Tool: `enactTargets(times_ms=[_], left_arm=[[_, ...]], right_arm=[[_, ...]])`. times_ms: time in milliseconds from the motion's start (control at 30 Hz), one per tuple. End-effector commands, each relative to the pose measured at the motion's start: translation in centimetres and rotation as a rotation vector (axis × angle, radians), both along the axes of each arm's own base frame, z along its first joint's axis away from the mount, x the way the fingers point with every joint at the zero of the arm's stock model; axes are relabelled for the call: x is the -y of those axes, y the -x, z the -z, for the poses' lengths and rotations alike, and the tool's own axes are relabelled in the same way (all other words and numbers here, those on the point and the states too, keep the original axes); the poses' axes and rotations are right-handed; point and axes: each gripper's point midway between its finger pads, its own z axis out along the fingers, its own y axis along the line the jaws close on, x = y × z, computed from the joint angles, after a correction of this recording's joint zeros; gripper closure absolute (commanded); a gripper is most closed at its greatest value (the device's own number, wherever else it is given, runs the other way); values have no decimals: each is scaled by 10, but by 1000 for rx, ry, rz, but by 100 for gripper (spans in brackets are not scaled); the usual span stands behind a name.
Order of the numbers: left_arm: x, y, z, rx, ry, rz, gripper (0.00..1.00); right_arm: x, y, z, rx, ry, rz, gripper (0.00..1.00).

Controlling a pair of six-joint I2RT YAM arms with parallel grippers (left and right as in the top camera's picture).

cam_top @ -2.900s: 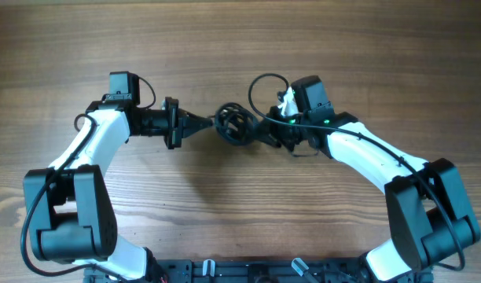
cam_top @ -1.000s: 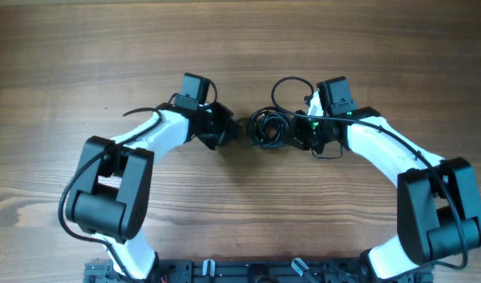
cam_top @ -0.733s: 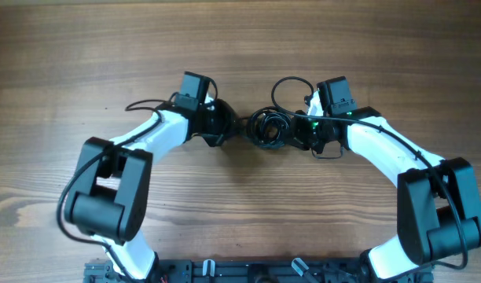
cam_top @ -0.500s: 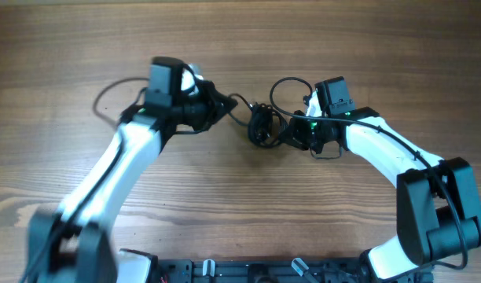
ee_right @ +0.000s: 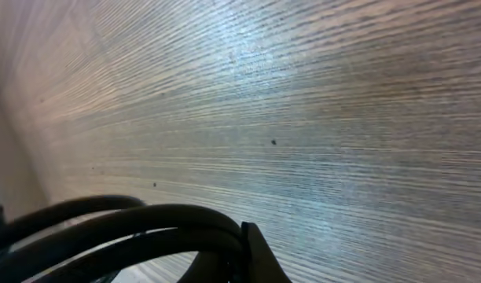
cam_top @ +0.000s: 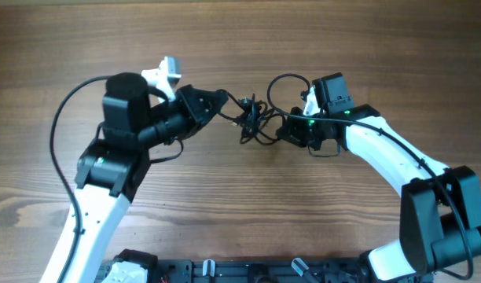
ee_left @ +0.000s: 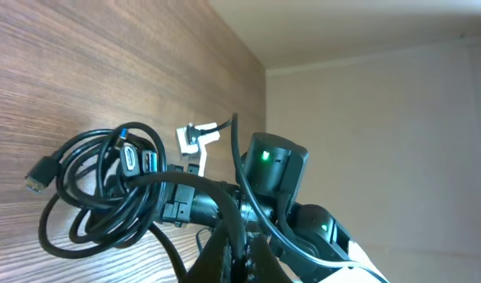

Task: Untangle cables
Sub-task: 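Pull the left gripper leftward to stretch a loop from the coil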

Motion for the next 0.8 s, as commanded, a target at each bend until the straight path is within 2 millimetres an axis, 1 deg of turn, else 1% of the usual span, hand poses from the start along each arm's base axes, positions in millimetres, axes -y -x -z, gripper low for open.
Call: enactTargets(times_ms=[0,167,233,400,567,600,633,667,700,767], left_arm=[[-21,14,-69,207,57,-32,96],[-28,17,-73,211,75,-13,96],[-36,16,-73,227,72,-1,96],[-48,21,-77,258,81,47,96],[-70,22,-80,261,105,37,96],[-74,21,-80,261,106,32,96],[-77,21,-80,260,106,24,96],[-78,20,-78,251,106,19,96],[-78,19,-76,237,107,18,96],[-75,19,-66,214,97,34,96]], right_arm=[[54,-1,41,-22,279,111,96],[56,-2,41,-20,286,113,96],[61,-3,42,-21,316,136,96],[74,-3,45,-34,373,197,96],[82,-4,46,-31,407,213,96],[81,-3,46,-33,398,207,94],[76,-2,45,-34,375,184,84],[66,-1,44,-28,328,129,76],[51,2,39,-12,257,44,66],[16,10,23,44,63,-150,56]])
